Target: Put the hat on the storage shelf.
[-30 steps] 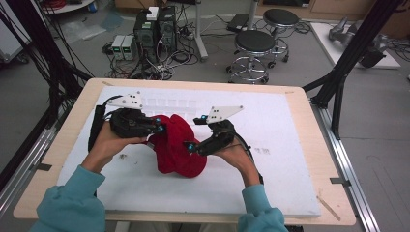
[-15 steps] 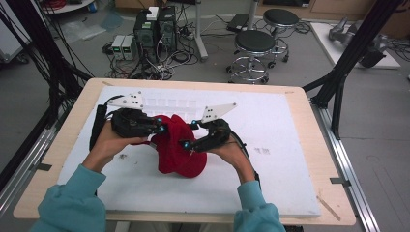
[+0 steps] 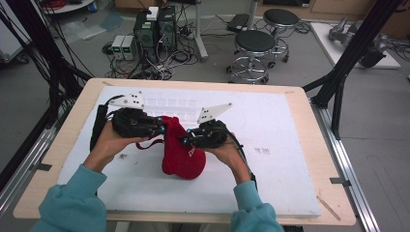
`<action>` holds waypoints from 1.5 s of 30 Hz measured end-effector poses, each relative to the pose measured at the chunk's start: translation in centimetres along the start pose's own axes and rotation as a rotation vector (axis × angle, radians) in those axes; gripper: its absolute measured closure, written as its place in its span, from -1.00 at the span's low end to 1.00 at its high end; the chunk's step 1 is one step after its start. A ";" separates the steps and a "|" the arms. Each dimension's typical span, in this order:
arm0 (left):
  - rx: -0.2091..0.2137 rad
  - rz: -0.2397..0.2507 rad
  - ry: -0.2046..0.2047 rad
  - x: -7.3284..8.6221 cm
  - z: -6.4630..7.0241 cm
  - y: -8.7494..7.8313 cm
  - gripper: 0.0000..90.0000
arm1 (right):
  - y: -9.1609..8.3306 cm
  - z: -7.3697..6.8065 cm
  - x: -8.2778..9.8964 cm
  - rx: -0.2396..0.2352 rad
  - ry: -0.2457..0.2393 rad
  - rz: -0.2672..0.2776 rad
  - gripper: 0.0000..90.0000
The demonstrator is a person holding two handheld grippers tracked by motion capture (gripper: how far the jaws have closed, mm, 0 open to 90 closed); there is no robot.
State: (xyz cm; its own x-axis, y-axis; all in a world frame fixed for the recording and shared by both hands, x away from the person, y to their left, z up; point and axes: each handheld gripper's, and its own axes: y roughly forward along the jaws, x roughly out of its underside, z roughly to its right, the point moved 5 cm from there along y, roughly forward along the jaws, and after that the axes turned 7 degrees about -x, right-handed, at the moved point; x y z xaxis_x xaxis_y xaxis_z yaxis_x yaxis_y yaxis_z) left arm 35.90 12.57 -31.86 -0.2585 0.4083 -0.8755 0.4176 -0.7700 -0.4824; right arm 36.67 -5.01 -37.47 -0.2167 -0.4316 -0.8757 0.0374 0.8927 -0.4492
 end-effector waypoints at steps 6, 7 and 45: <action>-0.014 0.015 -0.013 -0.1 -0.1 -0.2 0.61 | -0.2 -0.3 -0.1 -0.001 -0.005 0.032 0.89; -0.034 0.013 -0.022 -0.1 -0.2 -0.3 0.46 | -0.2 -0.3 -0.2 -0.003 -0.006 0.035 0.90; -0.165 0.103 -0.081 6.5 3.5 -3.1 -0.78 | -3.3 -0.2 -1.1 0.160 0.020 0.152 0.90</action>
State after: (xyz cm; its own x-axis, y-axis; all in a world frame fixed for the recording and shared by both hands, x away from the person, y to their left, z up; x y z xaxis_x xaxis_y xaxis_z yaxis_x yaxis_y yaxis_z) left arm 29.91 15.89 -35.99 -0.2731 0.2856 -0.9186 0.5808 -0.7123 -0.3941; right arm 36.61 -7.44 -35.03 -0.2161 -0.2891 -0.9326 0.2255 0.9146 -0.3358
